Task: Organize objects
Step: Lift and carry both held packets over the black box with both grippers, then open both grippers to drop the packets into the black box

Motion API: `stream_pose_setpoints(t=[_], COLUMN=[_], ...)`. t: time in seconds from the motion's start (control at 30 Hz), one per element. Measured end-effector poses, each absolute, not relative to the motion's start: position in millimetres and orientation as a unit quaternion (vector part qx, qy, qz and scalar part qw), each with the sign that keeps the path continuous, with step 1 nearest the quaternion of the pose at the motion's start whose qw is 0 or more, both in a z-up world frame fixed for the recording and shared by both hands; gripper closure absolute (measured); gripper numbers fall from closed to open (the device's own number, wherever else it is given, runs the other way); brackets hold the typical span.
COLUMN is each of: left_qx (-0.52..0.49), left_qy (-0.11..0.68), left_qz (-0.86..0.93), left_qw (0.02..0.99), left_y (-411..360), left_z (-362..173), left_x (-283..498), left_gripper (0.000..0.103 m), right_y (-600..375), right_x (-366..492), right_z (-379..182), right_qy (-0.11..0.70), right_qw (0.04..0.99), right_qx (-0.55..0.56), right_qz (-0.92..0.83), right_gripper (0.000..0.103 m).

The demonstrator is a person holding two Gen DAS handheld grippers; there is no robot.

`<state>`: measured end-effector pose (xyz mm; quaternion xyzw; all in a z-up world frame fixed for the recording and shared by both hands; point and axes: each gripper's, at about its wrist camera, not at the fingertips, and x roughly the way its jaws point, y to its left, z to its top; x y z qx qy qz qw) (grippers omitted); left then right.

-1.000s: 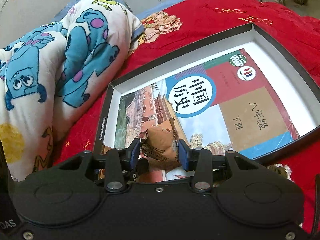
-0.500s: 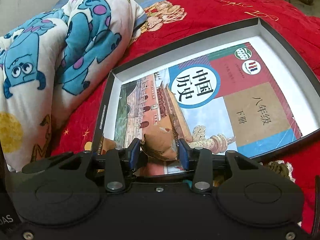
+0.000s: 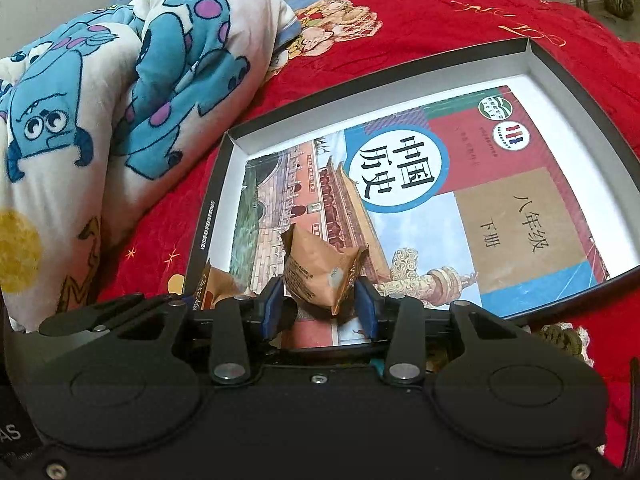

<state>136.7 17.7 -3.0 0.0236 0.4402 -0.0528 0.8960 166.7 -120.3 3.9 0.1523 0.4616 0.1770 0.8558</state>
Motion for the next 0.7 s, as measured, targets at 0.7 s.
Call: stream_pose_setpoints(t=[0.7], left_qx=[-0.009], left_qy=[0.406], left_qz=[-0.113], left_qw=[0.907], left_y=[31], left_z=[44], left_x=[97], left_gripper=[0.020], right_y=[-169], right_x=[115], right_z=[69], right_qy=[0.393], right_qw=[0.883], right_qx=[0.195], right_qz=[0.167], right_gripper=[0.026])
